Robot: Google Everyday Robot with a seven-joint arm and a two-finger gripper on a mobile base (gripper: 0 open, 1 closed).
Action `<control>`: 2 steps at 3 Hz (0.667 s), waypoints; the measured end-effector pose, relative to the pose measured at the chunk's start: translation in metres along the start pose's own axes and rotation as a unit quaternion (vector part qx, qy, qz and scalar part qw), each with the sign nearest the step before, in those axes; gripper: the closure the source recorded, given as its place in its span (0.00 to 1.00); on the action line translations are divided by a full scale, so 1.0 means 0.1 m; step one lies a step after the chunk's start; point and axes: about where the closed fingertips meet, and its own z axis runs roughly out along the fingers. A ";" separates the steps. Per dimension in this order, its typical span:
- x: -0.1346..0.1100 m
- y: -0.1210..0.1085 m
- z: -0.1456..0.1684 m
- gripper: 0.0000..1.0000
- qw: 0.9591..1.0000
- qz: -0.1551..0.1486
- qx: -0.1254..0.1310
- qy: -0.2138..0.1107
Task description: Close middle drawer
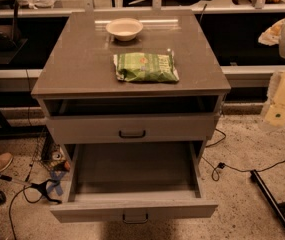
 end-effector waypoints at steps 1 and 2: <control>0.00 0.00 0.00 0.00 1.000 0.000 0.000 0.000; 0.19 0.16 0.30 0.00 0.998 0.059 -0.022 0.010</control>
Offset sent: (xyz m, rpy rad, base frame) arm -0.0357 -0.0316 -0.1399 0.1140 0.2621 -0.4079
